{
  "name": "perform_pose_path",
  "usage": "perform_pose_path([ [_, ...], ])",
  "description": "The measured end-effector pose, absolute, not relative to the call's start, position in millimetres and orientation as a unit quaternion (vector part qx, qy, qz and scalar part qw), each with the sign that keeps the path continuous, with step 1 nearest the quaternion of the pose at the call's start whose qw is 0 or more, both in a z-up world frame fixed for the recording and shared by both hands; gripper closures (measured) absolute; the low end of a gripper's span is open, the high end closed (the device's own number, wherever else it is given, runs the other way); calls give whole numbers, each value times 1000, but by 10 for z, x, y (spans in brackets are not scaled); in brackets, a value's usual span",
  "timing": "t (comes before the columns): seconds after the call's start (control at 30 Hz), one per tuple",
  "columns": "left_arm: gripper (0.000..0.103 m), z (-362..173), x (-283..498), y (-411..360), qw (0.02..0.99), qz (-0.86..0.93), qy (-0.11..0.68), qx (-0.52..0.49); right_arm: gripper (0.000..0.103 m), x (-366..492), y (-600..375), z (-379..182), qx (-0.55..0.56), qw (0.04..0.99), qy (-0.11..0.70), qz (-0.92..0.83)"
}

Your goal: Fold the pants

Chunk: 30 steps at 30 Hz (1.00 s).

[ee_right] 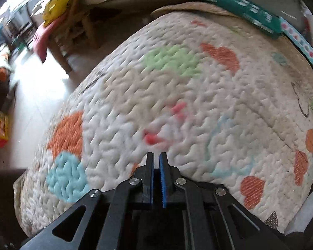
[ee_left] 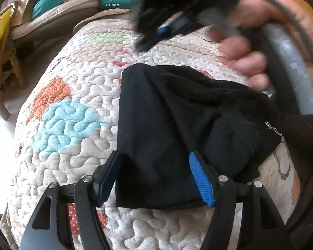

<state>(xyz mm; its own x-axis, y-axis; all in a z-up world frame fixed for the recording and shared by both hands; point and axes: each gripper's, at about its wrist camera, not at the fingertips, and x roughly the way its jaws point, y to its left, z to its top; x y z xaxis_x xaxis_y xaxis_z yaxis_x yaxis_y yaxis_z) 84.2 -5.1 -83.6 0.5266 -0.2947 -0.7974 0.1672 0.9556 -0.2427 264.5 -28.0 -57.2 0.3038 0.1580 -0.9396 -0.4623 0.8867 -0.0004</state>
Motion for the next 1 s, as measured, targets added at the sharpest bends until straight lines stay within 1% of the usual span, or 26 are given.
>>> perform_pose_path([
  [0.13, 32, -832, 877, -13, 864, -128, 479, -86, 97, 2294, -797, -308, -93, 815, 548, 162],
  [0.23, 32, -821, 842, 82, 862, -121, 482, -98, 97, 1882, -1064, -308, -90, 818, 551, 140],
  [0.33, 32, -808, 793, 215, 867, -97, 478, -103, 97, 1491, -1288, -389, -67, 816, 557, 137],
  [0.47, 32, -786, 751, 354, 875, -66, 470, -90, 96, 1209, -1451, -760, -56, 797, 588, 124],
  [0.53, 32, -744, 741, 389, 876, -58, 472, -82, 95, 1139, -1590, -779, -28, 808, 576, 118],
  [0.6, 32, -658, 759, 369, 876, -59, 471, -82, 88, 1106, -1718, -639, -4, 818, 565, 104],
  [0.7, 32, -445, 790, 310, 877, -85, 466, -79, 86, 1044, -2011, -430, 50, 840, 533, 91],
  [0.77, 32, -303, 838, 164, 881, -104, 458, -59, 77, 1003, -2342, -328, 103, 853, 509, 56],
  [0.8, 32, -240, 886, 85, 882, -114, 456, -48, 75, 983, -2473, -304, 123, 857, 498, 41],
  [0.87, 32, -115, 987, -98, 880, -138, 455, -19, 67, 899, -2785, -276, 163, 866, 473, -9],
  [0.9, 32, -67, 1027, -164, 878, -147, 454, -13, 65, 867, -2908, -285, 180, 865, 467, -33],
  [0.97, 32, 36, 1167, -368, 872, -179, 456, -5, 54, 783, -3149, -348, 232, 855, 459, -72],
  [1.0, 32, 72, 1244, -469, 869, -193, 456, -6, 52, 764, -3280, -401, 266, 845, 455, -87],
])
